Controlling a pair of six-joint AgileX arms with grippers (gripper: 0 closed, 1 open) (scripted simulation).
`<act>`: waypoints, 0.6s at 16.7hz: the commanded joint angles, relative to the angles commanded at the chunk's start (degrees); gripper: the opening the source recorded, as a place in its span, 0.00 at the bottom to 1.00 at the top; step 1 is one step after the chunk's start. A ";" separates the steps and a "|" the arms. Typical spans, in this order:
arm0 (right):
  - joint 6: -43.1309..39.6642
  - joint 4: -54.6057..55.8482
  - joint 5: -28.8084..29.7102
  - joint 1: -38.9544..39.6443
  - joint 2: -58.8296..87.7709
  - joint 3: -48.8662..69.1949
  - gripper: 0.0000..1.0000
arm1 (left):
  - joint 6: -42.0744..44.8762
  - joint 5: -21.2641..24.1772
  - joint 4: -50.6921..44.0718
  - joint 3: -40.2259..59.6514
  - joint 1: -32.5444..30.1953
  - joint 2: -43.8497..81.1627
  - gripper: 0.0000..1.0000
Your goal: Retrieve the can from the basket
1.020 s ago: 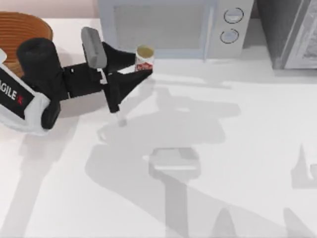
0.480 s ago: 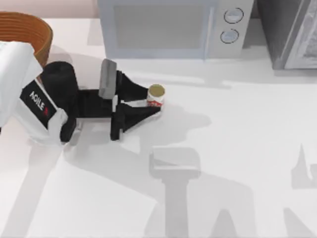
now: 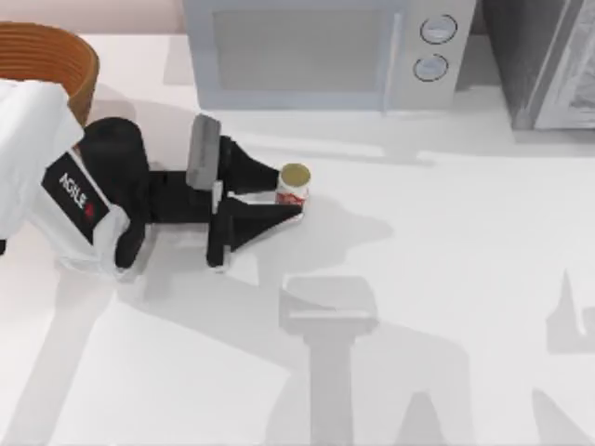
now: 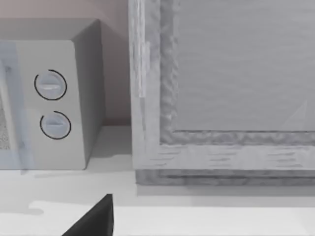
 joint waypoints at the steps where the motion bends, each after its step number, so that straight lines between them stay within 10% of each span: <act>1: 0.00 0.00 0.00 0.00 0.00 0.00 1.00 | 0.00 0.00 0.00 0.00 0.00 0.00 0.08; 10: 0.00 0.00 0.00 0.00 0.00 0.00 1.00 | 0.00 0.00 0.00 0.00 0.00 0.00 0.75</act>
